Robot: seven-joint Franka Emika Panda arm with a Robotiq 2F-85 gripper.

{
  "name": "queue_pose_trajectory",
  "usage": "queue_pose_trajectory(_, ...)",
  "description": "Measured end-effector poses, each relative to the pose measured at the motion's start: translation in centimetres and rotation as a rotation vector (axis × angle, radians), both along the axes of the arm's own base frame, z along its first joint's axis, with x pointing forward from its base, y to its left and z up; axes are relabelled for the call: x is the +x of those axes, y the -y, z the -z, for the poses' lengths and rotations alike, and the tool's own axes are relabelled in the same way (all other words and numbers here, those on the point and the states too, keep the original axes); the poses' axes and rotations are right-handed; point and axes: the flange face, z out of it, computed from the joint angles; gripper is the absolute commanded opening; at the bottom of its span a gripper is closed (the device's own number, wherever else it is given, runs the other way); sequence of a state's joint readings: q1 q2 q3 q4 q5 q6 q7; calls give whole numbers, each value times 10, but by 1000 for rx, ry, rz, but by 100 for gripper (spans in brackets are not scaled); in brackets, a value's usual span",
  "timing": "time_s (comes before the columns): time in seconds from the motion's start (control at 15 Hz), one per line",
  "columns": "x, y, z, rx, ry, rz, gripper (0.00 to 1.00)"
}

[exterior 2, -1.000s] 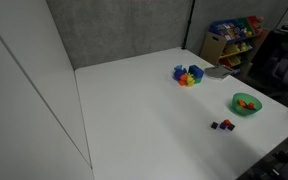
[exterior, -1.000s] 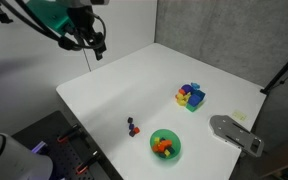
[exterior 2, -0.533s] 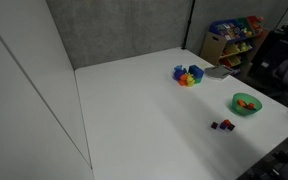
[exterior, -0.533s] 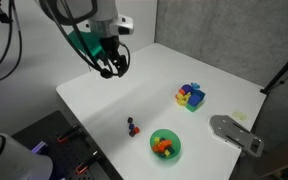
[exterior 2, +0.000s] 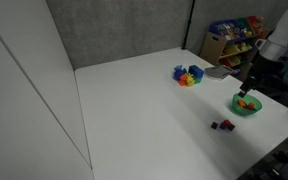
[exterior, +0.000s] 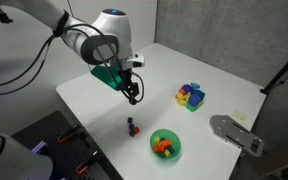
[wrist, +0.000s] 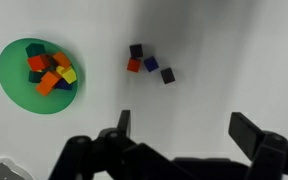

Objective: Pick up the brown block on the left and put it in the green bowl

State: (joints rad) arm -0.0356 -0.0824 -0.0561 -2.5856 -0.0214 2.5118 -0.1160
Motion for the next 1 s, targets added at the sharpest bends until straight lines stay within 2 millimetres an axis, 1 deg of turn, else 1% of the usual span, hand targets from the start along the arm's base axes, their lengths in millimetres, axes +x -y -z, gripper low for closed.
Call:
queue_pose_trajectory(0.2, 10, 4, 35, -82, -2, -73, 100)
queue_pose_trajectory(0.53, 27, 5, 80, -149, -4, -111, 100)
queue_pose_trajectory(0.67, 33, 1, 96, -153, -12, -112, 100)
queue_pose_trajectory(1.0, 44, -21, 139, -150, -60, -148, 100)
